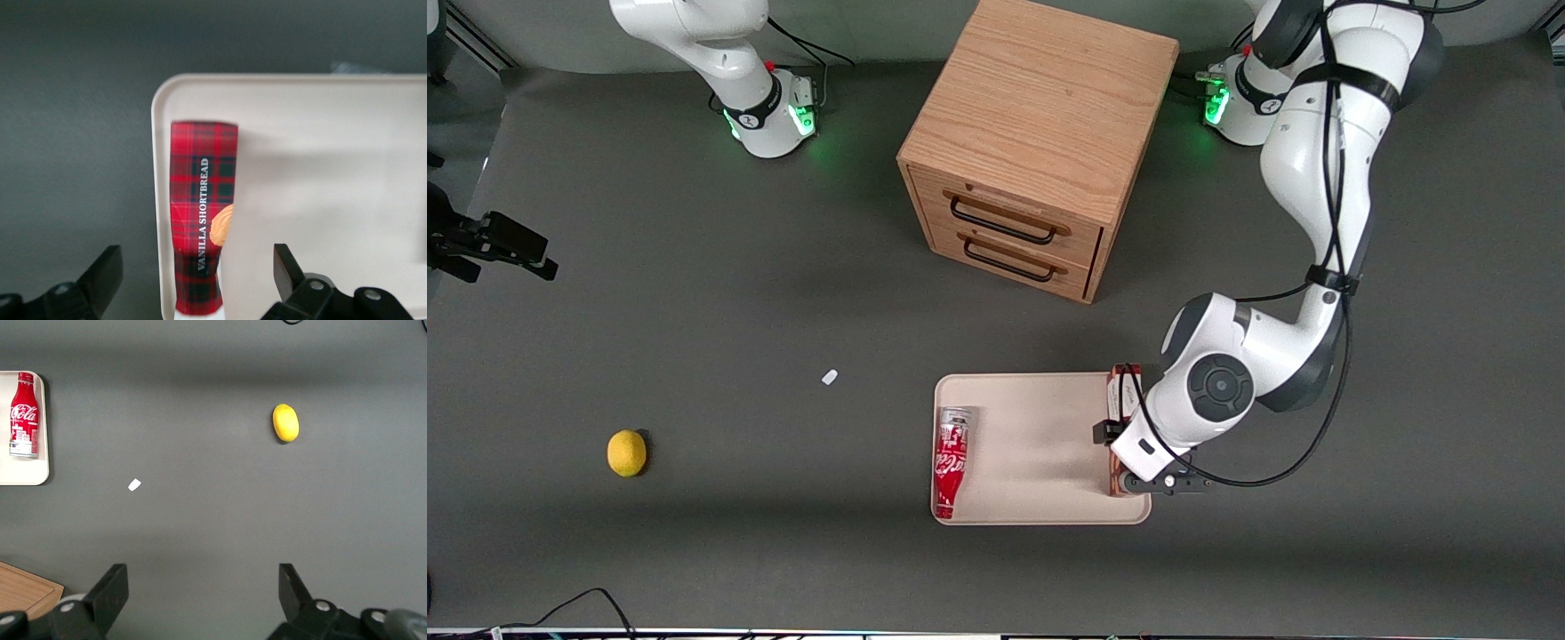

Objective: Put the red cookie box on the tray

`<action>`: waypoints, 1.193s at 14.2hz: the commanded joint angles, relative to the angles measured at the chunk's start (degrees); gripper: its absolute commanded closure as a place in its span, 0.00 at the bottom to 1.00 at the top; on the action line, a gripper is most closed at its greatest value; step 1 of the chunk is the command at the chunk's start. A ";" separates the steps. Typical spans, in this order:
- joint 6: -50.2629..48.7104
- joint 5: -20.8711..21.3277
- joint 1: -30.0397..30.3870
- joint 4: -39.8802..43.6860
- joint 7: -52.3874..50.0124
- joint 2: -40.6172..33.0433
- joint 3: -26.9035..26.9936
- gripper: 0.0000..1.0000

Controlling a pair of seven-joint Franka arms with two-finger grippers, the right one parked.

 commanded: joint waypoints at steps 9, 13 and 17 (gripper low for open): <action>-22.19 -2.09 15.66 -12.37 13.12 -29.31 0.68 0.00; -23.69 -2.35 21.11 -21.51 25.25 -39.94 3.40 0.00; -27.99 -6.83 23.50 -23.64 31.59 -45.59 7.18 0.00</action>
